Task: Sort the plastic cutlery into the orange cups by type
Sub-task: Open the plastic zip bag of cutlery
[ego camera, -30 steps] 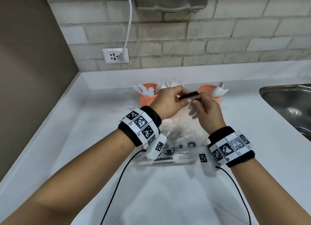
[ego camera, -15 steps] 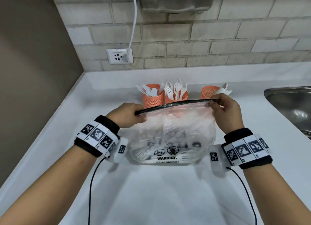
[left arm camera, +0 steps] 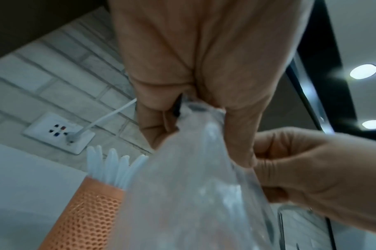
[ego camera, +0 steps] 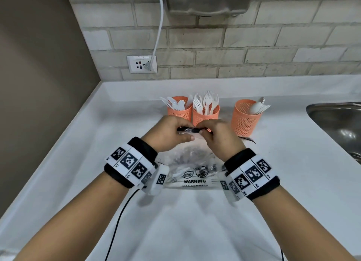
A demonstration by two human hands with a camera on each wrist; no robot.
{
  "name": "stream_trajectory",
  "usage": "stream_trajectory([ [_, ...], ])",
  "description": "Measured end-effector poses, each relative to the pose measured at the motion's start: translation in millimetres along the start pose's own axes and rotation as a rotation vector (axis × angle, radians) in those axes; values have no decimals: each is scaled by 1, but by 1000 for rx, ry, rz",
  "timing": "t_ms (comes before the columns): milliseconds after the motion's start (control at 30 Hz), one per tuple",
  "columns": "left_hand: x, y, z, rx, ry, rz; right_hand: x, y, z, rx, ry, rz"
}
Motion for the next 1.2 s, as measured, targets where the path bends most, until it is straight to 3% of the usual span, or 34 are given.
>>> stream_trajectory([
  [233, -6, -9, 24, -282, -111, -153, 0, -8, -2, 13, 32, -131],
  [433, -7, 0, 19, -215, -67, -351, 1, 6, 18, 57, -96, -114],
  [767, -10, 8, 12, -306, -12, -312, 6, 10, 22, 228, -123, -201],
  [900, -9, 6, 12, -301, 47, -365, 8, 12, 20, 233, -135, -214],
  [1200, 0, 6, 22, -381, 58, -283, 13, 14, 12, 233, -149, -120],
])
Point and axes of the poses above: each hand's wrist, its own x-axis towards the middle knuckle, its own y-axis out of the palm, z = x × y, the point moved 2 cm from there along x, towards the middle knuckle, and after that the axes turned 10 degrees about x, right-handed, at the moved point
